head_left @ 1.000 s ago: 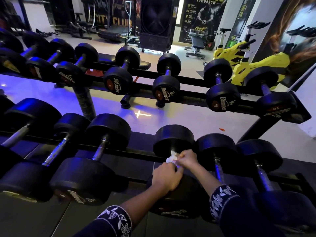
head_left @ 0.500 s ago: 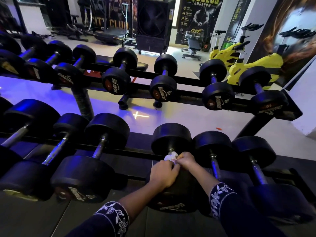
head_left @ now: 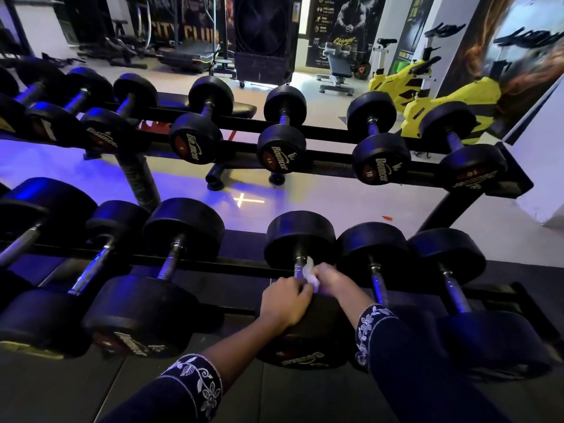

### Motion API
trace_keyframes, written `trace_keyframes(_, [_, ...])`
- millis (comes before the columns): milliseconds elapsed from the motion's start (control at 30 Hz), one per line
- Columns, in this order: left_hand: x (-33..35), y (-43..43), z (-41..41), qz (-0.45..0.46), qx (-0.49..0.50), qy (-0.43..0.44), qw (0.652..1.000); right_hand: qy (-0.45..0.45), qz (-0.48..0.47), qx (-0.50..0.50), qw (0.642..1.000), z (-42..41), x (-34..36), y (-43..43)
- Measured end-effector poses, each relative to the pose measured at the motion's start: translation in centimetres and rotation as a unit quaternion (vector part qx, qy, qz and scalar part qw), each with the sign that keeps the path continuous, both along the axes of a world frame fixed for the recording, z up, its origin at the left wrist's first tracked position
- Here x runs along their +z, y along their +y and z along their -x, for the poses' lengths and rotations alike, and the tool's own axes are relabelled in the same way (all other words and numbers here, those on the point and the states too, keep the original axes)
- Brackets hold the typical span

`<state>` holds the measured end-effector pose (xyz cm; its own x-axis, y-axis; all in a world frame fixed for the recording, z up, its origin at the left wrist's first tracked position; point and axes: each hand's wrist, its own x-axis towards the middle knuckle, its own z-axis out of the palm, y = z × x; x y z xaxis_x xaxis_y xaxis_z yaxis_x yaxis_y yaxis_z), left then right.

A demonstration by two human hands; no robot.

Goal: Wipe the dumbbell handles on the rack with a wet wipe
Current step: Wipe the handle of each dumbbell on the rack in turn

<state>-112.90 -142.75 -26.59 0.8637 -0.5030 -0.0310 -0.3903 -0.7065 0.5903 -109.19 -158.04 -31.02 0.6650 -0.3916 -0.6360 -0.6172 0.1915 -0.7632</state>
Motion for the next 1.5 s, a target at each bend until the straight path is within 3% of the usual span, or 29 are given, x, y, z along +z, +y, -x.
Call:
trace_keyframes(100, [-0.6,-0.2,-0.5,-0.005,0.010,0.008,1.000,0.070,0.046,0.078,0.993,0.8,-2.9,-1.9])
trace_keyframes(300, [-0.1,-0.1,-0.3,0.015,-0.012,-0.007,1.000,0.008,0.005,0.027,1.000,-0.4,-1.3,-1.6])
trace_keyframes(367, [-0.2,0.8,0.0,0.054,-0.119,-0.057,0.990,0.014,0.003,0.047,0.999,0.3,-0.4,-1.1])
trace_keyframes(467, [-1.1,2.7,0.3,-0.049,-0.291,-0.173,0.940,0.025,-0.024,0.105,0.994,0.8,-1.6,-1.6])
trace_keyframes(533, [-1.5,3.3,0.4,-0.085,-0.294,-0.196,0.932,0.059,-0.012,0.120,0.991,0.2,-3.3,-2.8])
trace_keyframes(633, [-1.7,3.9,0.1,-0.061,-0.296,-0.184,0.935,0.071,0.030,0.106,0.991,1.0,-1.3,-1.8])
trace_keyframes(900, [-3.1,6.8,-1.9,0.020,-0.316,-0.178,0.932,0.022,0.006,0.145,0.989,1.2,1.8,2.0])
trace_keyframes(1033, [-3.9,9.0,-3.8,0.070,-0.335,-0.192,0.920,0.003,0.057,0.180,0.982,-0.1,2.1,4.5])
trace_keyframes(1167, [-4.3,11.7,-5.0,0.060,-0.285,-0.125,0.948,0.028,0.119,0.123,0.985,-2.4,0.8,5.9])
trace_keyframes(1300, [-2.5,13.6,-4.5,0.034,-0.177,0.088,0.980,0.052,0.271,0.160,0.948,-3.2,2.2,7.6])
trace_keyframes(1400, [-2.1,11.3,-3.8,0.042,-0.056,0.055,0.996,0.042,0.327,0.153,0.932,-4.2,2.5,8.5])
trace_keyframes(1500, [-2.5,9.1,-2.9,0.034,0.050,-0.033,0.998,0.031,0.302,0.134,0.943,-4.8,1.8,8.7])
